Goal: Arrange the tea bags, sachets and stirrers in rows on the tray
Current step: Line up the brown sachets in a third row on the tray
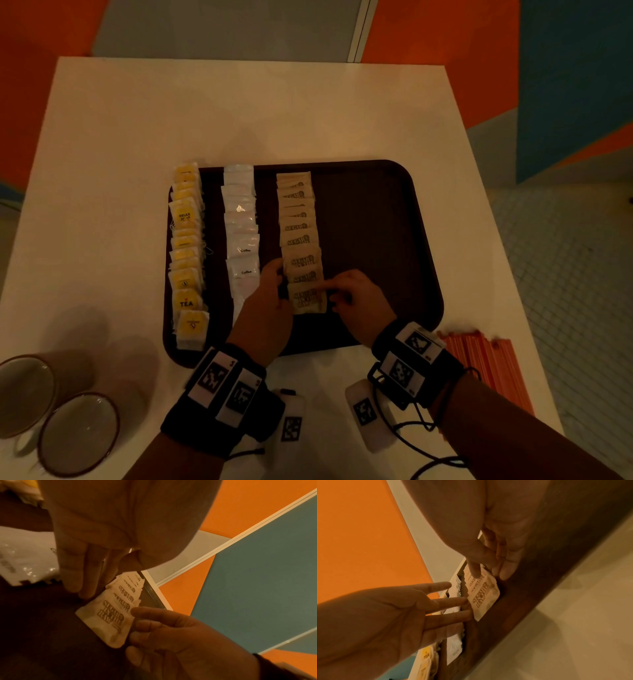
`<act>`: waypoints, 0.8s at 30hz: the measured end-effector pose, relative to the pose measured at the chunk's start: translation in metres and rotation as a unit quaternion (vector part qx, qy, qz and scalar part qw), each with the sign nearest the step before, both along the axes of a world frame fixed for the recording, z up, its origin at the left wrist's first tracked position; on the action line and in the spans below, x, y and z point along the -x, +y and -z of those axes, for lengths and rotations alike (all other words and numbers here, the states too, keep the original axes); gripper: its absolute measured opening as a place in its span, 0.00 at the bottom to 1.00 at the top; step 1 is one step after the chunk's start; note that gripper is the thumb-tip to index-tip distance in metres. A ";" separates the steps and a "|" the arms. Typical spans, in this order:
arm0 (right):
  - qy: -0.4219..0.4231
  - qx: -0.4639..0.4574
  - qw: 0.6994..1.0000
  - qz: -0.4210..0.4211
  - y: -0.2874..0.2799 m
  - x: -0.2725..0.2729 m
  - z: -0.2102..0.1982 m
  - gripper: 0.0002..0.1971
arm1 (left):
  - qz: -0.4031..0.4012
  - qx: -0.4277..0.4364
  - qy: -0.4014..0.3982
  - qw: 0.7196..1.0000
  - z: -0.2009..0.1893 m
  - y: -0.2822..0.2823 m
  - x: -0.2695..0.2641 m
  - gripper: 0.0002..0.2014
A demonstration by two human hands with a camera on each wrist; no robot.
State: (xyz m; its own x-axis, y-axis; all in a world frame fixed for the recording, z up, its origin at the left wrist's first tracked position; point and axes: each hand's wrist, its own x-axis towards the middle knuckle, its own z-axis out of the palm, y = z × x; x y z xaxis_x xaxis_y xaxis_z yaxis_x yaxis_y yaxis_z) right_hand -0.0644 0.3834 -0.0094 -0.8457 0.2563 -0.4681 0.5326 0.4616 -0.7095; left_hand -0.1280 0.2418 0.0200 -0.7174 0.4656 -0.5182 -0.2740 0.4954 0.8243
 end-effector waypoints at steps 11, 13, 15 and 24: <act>0.038 -0.052 0.997 -0.043 0.000 -0.003 0.000 0.15 | 0.055 0.048 0.145 0.987 0.009 -0.006 -0.004 0.24; 0.093 -0.082 0.990 -0.061 0.001 -0.001 -0.003 0.15 | 0.122 0.111 0.274 0.947 0.012 -0.004 -0.003 0.23; 0.143 -0.153 0.971 -0.112 0.003 0.003 0.000 0.17 | 0.204 0.171 0.304 0.915 0.020 -0.001 0.001 0.26; 0.081 -0.293 0.936 -0.179 0.008 0.008 0.005 0.22 | 0.291 0.240 0.279 0.883 0.037 0.009 0.025 0.24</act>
